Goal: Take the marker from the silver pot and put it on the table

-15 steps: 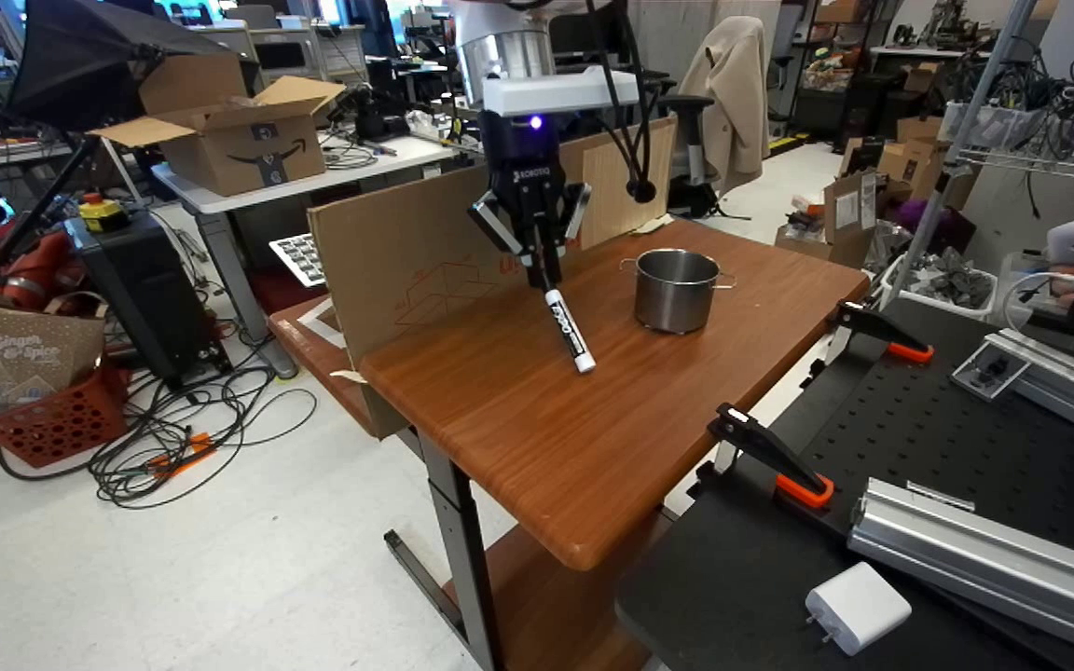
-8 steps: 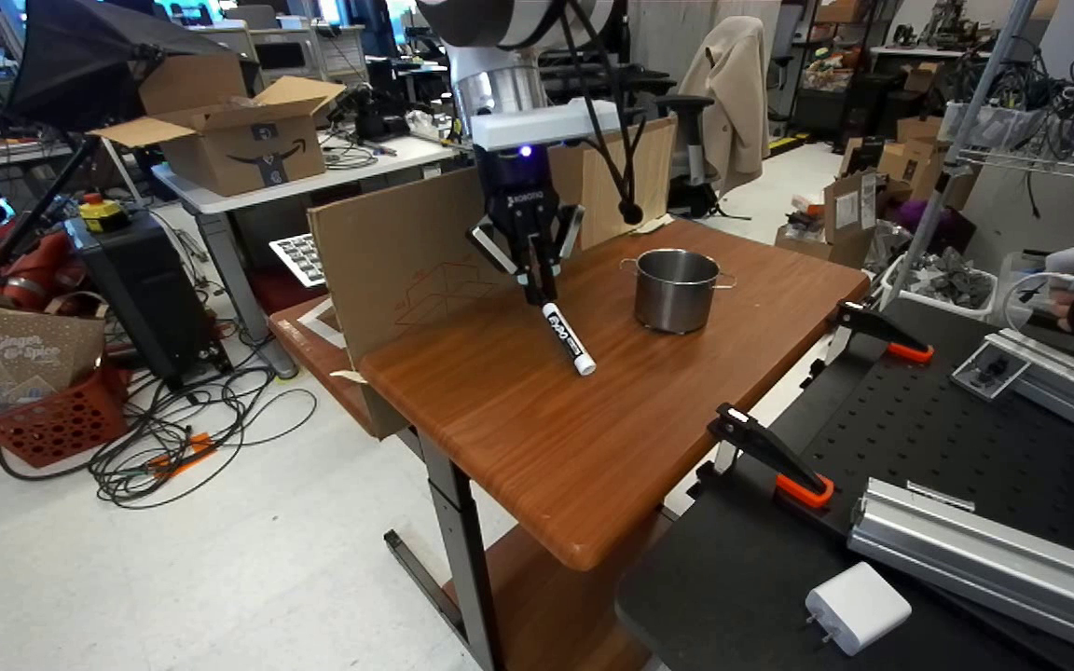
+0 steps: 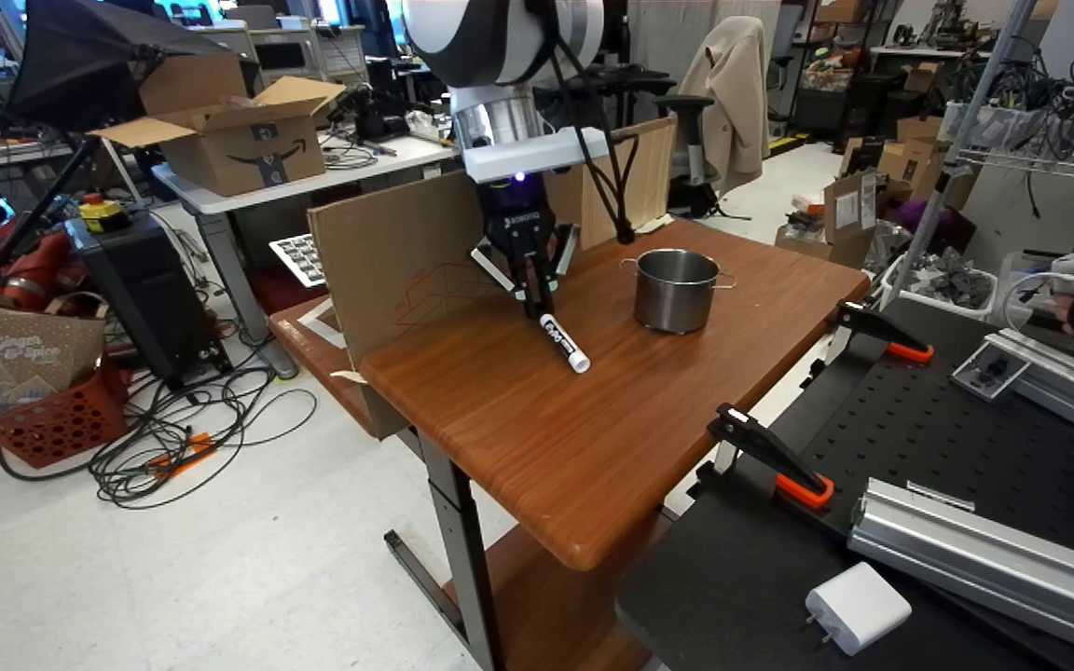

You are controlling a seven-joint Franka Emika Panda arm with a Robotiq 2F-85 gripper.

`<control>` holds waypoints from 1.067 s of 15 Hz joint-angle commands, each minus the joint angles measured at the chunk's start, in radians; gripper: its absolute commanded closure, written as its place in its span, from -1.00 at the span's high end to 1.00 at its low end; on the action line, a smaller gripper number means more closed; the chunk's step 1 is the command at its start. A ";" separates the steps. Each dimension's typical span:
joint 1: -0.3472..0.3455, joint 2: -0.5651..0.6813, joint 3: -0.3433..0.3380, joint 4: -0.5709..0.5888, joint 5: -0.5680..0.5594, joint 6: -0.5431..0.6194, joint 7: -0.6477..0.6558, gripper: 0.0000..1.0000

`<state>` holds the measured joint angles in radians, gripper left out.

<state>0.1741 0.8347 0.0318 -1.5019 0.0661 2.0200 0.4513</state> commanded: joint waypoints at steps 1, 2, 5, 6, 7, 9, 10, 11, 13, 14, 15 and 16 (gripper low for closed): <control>0.029 0.036 -0.032 0.063 -0.011 -0.049 0.037 -0.07; 0.031 0.037 -0.034 0.066 -0.012 -0.050 0.041 0.05; 0.035 0.040 -0.039 0.073 -0.010 -0.055 0.051 0.50; 0.035 0.038 -0.039 0.073 -0.009 -0.055 0.052 0.64; 0.035 0.037 -0.040 0.074 -0.008 -0.057 0.053 0.80; 0.030 0.026 -0.036 0.070 -0.002 -0.068 0.049 0.99; 0.025 0.018 -0.033 0.068 0.002 -0.079 0.042 1.00; 0.022 0.013 -0.032 0.069 0.005 -0.087 0.039 1.00; 0.009 -0.010 -0.025 0.061 0.016 -0.102 0.020 1.00; 0.004 -0.033 -0.023 0.045 0.018 -0.107 0.010 1.00; 0.001 -0.050 -0.022 0.035 0.017 -0.109 0.004 1.00; -0.003 -0.078 -0.020 0.012 0.017 -0.106 -0.008 1.00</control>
<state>0.1826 0.8192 0.0078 -1.4443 0.0659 1.9417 0.4775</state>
